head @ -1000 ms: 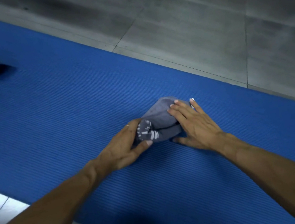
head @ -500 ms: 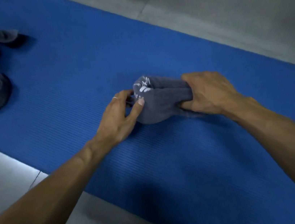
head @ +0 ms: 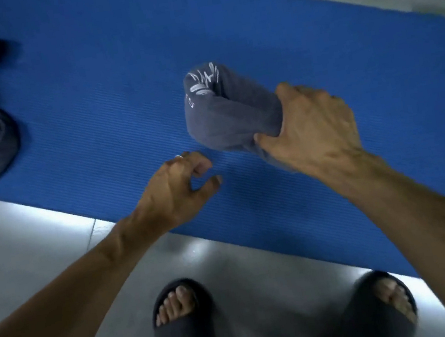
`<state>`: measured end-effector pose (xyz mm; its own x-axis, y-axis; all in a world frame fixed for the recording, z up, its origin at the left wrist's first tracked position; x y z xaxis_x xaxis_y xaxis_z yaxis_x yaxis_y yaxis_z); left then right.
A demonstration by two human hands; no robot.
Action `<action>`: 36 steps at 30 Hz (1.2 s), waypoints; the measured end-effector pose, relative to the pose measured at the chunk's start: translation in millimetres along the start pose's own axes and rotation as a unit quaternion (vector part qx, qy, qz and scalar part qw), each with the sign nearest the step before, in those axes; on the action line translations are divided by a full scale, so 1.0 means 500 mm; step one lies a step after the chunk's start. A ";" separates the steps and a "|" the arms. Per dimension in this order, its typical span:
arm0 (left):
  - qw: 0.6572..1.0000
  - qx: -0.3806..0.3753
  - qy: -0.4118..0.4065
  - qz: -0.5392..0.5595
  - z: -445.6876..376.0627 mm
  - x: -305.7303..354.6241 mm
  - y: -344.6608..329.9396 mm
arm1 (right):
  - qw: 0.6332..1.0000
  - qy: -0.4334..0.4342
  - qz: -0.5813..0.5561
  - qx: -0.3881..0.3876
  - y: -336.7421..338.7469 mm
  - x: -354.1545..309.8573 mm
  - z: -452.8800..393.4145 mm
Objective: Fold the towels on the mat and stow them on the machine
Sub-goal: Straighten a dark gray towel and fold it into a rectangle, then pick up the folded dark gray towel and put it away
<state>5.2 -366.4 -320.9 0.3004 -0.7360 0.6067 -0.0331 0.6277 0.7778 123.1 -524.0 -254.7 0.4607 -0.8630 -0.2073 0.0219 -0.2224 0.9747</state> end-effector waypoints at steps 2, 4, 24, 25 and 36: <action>1.000 -0.013 0.002 -0.015 0.011 0.058 0.057 | 1.000 -0.024 -0.007 0.006 0.088 -0.007 0.013; 0.999 -0.022 -0.008 -0.024 0.022 0.129 0.123 | 0.998 -0.053 -0.012 0.017 0.190 -0.011 0.022; 0.978 0.031 -0.185 -0.089 0.236 1.066 0.597 | 0.963 -0.221 -0.040 0.148 1.221 0.181 0.220; 0.977 0.032 -0.191 -0.092 0.258 1.115 0.591 | 0.961 -0.224 -0.045 0.154 1.258 0.205 0.246; 0.975 0.028 -0.194 -0.101 0.424 1.534 0.497 | 0.947 -0.265 -0.058 0.172 1.567 0.508 0.424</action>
<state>25.3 -828.7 372.8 -0.0768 -0.8909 0.4476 -0.0658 0.4525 0.8893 69.4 -1013.8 438.4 -0.0394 -0.9102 -0.4123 -0.2877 -0.3848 0.8770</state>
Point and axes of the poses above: each hand's wrist, its own z-axis away from the middle knuckle, its own y-axis out of the back of the hand, x = y × z, the point moved 7 cm from there along -z, towards the middle knuckle, and after that the axes turned 12 degrees about x, right-handed, at the moved point
